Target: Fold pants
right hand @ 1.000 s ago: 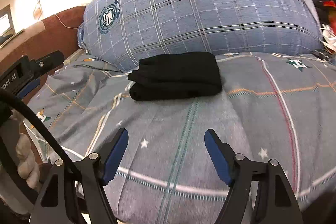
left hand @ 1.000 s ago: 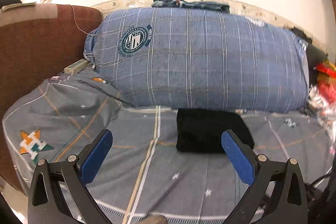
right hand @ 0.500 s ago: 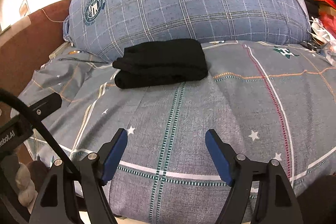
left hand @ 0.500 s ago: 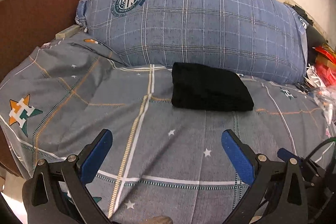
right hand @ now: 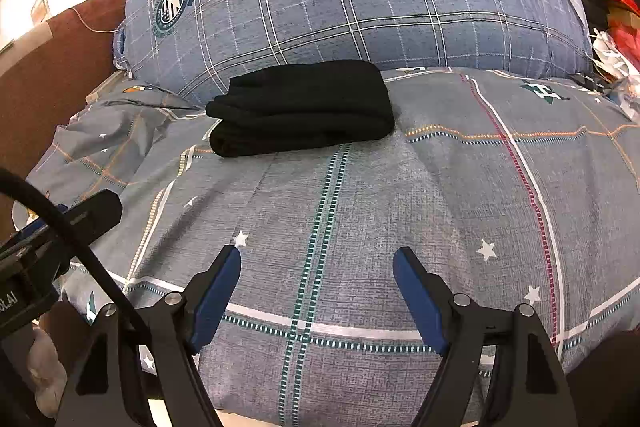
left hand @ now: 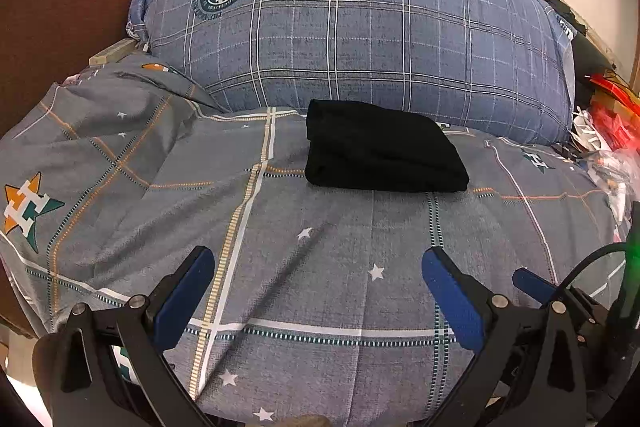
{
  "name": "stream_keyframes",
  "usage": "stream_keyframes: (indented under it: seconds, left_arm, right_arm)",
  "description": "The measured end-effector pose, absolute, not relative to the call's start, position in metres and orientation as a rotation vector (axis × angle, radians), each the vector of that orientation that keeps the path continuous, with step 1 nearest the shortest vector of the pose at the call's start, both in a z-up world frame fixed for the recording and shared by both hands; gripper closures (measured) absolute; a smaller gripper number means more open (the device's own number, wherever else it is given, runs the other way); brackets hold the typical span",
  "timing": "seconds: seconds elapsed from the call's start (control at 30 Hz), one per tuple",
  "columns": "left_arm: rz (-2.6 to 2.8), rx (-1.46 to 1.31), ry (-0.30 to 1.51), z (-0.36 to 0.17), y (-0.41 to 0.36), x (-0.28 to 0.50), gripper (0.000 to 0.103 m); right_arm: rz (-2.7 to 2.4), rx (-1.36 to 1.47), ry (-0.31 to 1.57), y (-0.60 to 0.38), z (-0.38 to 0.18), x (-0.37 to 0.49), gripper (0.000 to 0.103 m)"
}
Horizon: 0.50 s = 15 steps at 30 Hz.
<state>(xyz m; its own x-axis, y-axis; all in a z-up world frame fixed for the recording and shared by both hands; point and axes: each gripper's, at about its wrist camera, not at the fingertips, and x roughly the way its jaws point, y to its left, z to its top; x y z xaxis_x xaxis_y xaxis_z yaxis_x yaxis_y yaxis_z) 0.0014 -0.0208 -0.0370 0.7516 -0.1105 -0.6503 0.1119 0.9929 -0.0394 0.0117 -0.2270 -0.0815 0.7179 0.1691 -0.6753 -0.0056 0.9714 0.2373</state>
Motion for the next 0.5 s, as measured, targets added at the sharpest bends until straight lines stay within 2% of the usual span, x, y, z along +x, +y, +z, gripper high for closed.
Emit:
stream_keyframes:
  seconds: [0.5]
  left_arm:
    - [-0.124,-0.008,0.742,-0.0439,-0.0206,0.0043,0.000]
  right_arm:
    - [0.110,0.217,0.773,-0.2236,-0.0857,0.0132,0.018]
